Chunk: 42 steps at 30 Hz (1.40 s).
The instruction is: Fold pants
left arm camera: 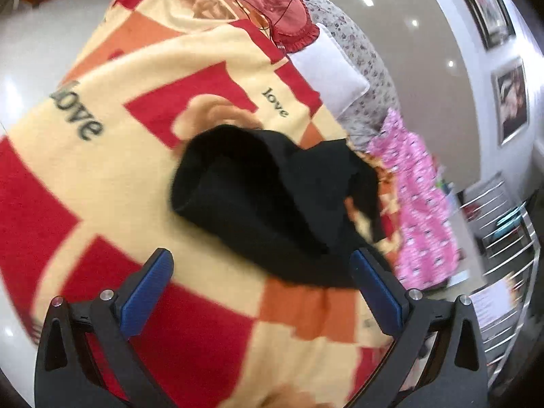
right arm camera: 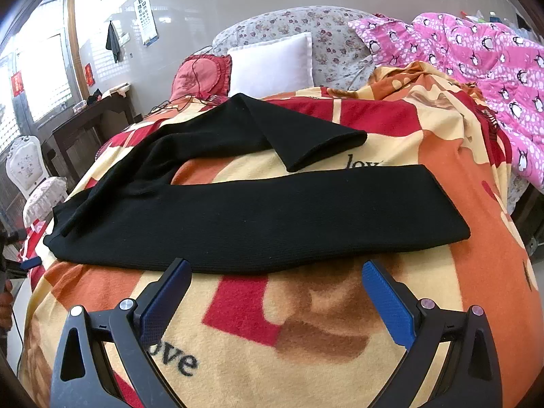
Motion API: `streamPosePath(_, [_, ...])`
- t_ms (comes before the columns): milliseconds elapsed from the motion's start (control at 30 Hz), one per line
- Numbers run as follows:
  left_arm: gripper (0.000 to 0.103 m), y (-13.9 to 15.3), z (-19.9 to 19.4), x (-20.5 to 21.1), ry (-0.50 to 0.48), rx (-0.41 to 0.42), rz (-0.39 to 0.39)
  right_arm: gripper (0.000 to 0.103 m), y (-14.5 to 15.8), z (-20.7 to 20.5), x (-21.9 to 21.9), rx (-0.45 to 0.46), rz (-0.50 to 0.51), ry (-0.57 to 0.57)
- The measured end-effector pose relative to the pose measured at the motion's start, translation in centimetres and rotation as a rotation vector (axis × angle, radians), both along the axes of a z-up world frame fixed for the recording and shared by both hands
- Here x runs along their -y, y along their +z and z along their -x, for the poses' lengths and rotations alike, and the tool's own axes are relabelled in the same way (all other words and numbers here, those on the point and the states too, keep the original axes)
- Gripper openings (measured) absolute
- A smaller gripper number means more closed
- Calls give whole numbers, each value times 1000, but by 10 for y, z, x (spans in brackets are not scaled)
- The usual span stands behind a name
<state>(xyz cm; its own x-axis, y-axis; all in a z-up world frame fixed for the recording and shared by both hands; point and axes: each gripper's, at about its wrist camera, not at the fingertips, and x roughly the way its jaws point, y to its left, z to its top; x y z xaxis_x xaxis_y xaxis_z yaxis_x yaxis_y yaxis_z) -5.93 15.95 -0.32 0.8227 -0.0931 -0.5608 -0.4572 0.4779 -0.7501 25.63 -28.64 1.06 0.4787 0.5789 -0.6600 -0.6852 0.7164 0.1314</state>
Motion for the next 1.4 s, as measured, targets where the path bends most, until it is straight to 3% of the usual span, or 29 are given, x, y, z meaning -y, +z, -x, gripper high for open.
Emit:
streamPosePath(100, [103, -5, -17, -4, -58, 50, 114, 101, 0, 0, 0, -2, 1, -2])
streamPosePath(133, [103, -5, -20, -5, -53, 47, 119, 101, 0, 0, 0, -3, 1, -1])
streamPosePath(333, [103, 1, -31, -15, -25, 95, 60, 101, 0, 0, 1, -5, 1, -2])
streamPosePath(600, [102, 5, -19, -20, 32, 55, -123, 101, 0, 0, 1, -4, 2, -1])
streamPosePath(667, [98, 7, -23, -17, 12, 31, -170, 101, 0, 0, 1, -5, 2, -3])
streamPosePath(800, [76, 5, -32, -10, -25, -48, -284, 101, 0, 0, 1, -5, 2, -3])
streamPosePath(833, [64, 4, -31, -9, -32, -60, -293, 101, 0, 0, 1, -5, 2, -3])
streamPosePath(933, [54, -1, -31, -8, -45, -67, -301, 101, -1, -1, 1, -7, 3, -5])
streamPosePath(1100, [54, 3, -27, -5, -80, 10, -260, 101, -1, -1, 1, -7, 4, -5])
streamPosePath(1200, [70, 12, -26, 2, -96, 68, -286, 101, -2, -1, 1, -8, 5, -6])
streamPosePath(1233, [71, 13, -26, 3, -96, 75, -287, 101, -2, -1, 1, -7, 4, -6])
streamPosePath(1300, [71, 11, -29, 1, -78, 50, -289, 101, -2, -1, 1, -8, 4, -5])
streamPosePath(1367, [70, 4, -31, -4, -35, -31, -269, 101, -2, -1, 1, -9, 4, -5])
streamPosePath(1400, [63, 0, -30, -8, -16, -74, -251, 101, -2, -1, 1, -8, 4, -6])
